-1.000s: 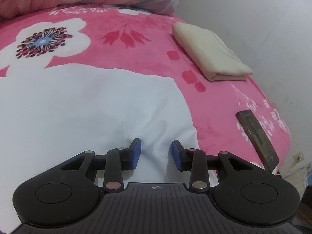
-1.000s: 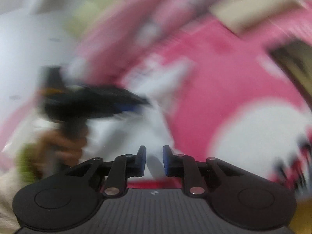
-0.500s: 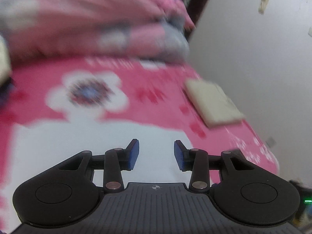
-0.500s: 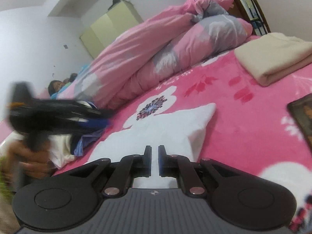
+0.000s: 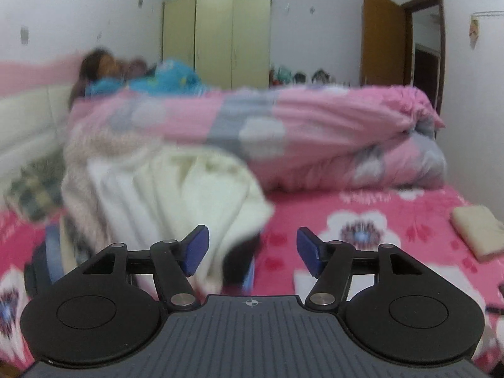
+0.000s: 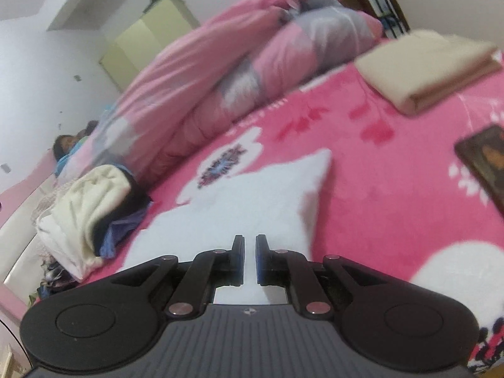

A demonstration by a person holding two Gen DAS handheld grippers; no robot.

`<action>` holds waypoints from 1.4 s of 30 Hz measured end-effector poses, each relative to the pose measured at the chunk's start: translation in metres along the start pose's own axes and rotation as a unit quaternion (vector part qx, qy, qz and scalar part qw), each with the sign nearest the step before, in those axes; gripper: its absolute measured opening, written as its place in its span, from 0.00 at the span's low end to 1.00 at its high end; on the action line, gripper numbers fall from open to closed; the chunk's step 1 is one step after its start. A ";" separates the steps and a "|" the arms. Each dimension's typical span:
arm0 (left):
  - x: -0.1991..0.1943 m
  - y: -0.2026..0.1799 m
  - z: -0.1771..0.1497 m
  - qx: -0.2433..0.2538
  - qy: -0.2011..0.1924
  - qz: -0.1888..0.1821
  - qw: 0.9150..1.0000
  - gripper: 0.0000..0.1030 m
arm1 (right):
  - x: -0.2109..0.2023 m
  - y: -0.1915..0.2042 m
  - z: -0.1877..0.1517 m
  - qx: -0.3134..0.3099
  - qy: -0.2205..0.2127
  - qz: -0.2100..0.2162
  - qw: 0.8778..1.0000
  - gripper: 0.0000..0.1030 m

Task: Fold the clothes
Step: 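Raise both grippers above the spread white cloth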

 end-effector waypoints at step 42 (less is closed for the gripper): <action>0.201 -0.055 -0.139 0.036 0.131 -0.200 0.970 0.27 | 0.070 0.048 -0.062 0.018 0.123 -0.046 0.991 0.09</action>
Point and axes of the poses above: each gripper's, at about its wrist camera, not at the fingertips, and x roughly the way its jaws point, y to its left, z to its top, the point moved 10 cm from there along x, roughly the way its jaws point, and after that the axes turned 11 degrees about y, right-handed, at the moved point
